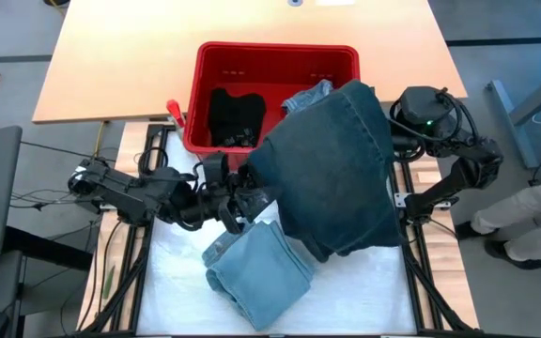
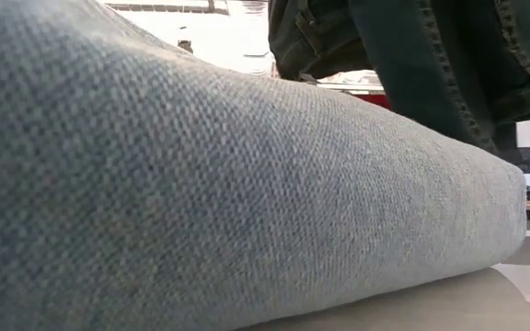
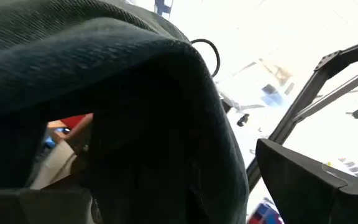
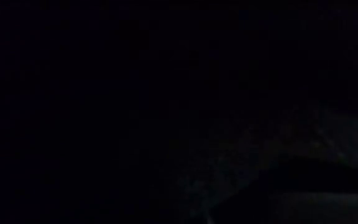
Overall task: Fold Laundry from Bin
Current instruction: Fold the dark blue pants
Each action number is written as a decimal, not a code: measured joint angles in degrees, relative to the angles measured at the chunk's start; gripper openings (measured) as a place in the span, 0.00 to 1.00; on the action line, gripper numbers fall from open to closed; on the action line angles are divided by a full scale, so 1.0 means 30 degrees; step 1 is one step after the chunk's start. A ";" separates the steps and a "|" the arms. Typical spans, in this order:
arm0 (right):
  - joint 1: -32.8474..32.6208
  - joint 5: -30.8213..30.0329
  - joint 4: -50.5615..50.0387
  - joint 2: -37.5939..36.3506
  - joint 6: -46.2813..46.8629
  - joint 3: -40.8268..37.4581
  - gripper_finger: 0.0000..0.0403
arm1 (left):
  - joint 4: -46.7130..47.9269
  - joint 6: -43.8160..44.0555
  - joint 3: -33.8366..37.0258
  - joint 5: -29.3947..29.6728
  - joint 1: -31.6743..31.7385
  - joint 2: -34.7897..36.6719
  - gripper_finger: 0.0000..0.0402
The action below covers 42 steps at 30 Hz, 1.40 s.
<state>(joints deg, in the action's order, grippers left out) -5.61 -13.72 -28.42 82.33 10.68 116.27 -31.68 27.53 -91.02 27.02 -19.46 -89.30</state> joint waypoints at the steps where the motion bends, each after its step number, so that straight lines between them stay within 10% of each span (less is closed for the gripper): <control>1: 0.0000 -0.0031 0.0018 0.0082 0.0007 0.0004 0.05 | 0.0004 0.0291 0.0000 -0.0249 0.0117 0.0000 0.75; 12: -0.0351 -0.0028 0.0423 0.0479 0.0510 0.0007 0.05 | 0.0043 0.1817 0.0000 -0.1922 0.0487 0.0151 0.62; 24: -0.1260 -0.1078 0.0807 0.0151 0.0342 0.0007 0.05 | 0.3568 0.2546 -0.0001 -0.3148 0.1113 0.2361 0.04; 42: -0.1187 -0.0726 -0.1999 0.0100 -0.0146 0.0029 0.17 | 0.2809 0.6490 0.0022 -0.6571 0.2218 0.2892 0.01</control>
<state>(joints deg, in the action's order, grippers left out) -9.17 -15.90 -34.42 82.63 10.24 116.36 -23.25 47.00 -90.96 7.31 -12.81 -80.62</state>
